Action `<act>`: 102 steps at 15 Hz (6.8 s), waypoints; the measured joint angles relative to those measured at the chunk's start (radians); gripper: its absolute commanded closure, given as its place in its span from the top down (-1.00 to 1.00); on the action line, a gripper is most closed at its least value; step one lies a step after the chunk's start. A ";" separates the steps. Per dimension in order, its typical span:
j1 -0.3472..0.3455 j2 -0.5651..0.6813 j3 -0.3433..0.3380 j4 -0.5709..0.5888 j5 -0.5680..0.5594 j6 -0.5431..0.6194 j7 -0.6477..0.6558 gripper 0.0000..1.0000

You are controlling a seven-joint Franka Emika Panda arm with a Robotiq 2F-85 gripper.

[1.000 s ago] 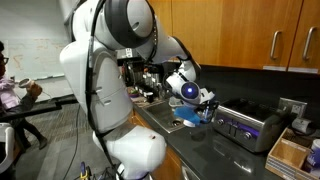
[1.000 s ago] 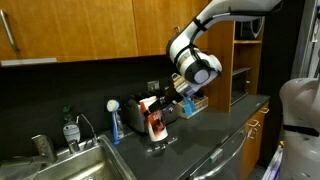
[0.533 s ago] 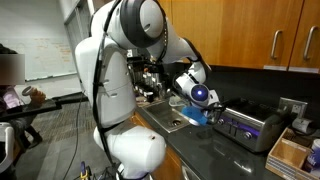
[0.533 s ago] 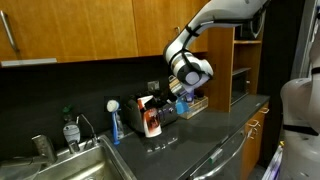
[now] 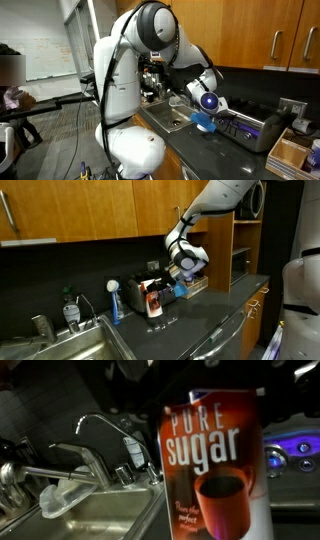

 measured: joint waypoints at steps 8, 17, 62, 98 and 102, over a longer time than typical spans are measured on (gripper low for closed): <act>-0.048 0.049 -0.044 -0.012 -0.025 -0.002 -0.046 0.13; -0.089 0.049 -0.090 -0.025 0.007 -0.054 -0.110 0.13; -0.428 0.242 0.045 -0.025 0.133 -0.321 -0.469 1.00; -0.494 0.098 0.006 -0.112 0.139 -0.274 -0.356 1.00; -0.517 0.097 -0.009 -0.127 0.158 -0.274 -0.356 1.00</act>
